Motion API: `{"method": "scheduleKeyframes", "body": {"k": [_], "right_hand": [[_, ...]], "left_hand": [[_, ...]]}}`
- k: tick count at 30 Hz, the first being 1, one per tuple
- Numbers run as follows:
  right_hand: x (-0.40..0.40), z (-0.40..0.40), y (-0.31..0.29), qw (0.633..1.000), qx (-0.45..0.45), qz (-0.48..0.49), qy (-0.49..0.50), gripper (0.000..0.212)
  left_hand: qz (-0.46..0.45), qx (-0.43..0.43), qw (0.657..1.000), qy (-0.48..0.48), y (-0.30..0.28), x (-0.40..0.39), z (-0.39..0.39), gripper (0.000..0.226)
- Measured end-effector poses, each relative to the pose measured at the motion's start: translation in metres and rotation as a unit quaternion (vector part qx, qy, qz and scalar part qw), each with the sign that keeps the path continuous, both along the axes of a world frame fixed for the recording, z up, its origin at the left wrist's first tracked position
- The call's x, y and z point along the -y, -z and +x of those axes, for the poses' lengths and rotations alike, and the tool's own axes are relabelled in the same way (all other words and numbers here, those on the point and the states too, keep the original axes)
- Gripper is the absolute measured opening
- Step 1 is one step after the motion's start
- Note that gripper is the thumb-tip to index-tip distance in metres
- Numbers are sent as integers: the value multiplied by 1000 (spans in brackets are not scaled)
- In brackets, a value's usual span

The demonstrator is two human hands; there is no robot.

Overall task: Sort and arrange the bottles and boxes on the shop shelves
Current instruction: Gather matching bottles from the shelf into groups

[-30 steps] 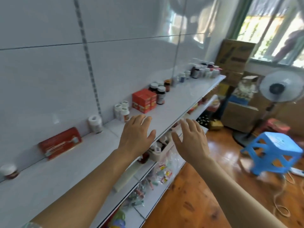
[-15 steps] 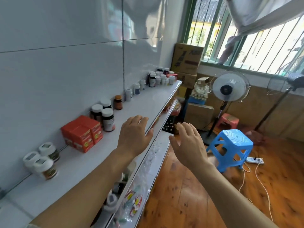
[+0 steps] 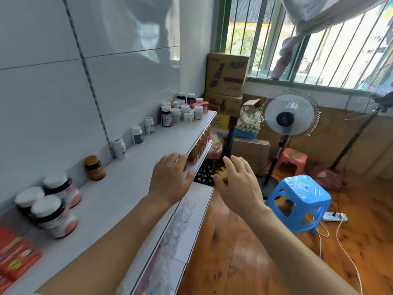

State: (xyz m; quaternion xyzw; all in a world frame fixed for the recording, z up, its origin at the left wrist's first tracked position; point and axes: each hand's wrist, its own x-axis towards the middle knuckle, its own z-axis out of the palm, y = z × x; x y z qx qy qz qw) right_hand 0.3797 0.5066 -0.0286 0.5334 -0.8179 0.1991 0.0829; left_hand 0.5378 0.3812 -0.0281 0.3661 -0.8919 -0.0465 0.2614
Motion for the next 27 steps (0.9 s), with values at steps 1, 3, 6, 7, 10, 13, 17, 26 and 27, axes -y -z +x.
{"method": "scheduleKeyframes", "body": {"k": [1, 3, 6, 7, 10, 13, 17, 26, 27], "right_hand": [[9, -19, -2, 1000, -2, 1, -5, 62], [27, -56, -6, 1000, -10, 1, -18, 61], [58, -106, -8, 1000, -14, -1, -26, 59], [69, -120, -8, 1000, -11, 0, -27, 59], [103, -155, -6, 999, -8, 5, -42, 62], [145, -188, -3, 998, -13, 0, -59, 62], [208, -232, 2, 997, -22, 4, -80, 60], [360, -314, -2, 990, -21, 32, -137, 61], [375, -319, 0, 989, -17, 35, -146, 62]], "left_hand": [[-1, 1, 1000, -5, -2, 10, -18, 43], [-6, -1, 1000, -18, -7, 28, -52, 42], [3, -7, 999, -33, -8, 55, -96, 43], [7, -3, 999, -34, -7, 64, -109, 44], [12, 4, 999, -43, 0, 93, -144, 46], [14, 8, 998, -58, 7, 134, -178, 49], [18, 8, 997, -80, 18, 198, -224, 50], [72, 16, 991, -115, 24, 327, -297, 46], [75, 20, 990, -120, 25, 337, -302, 45]]}}
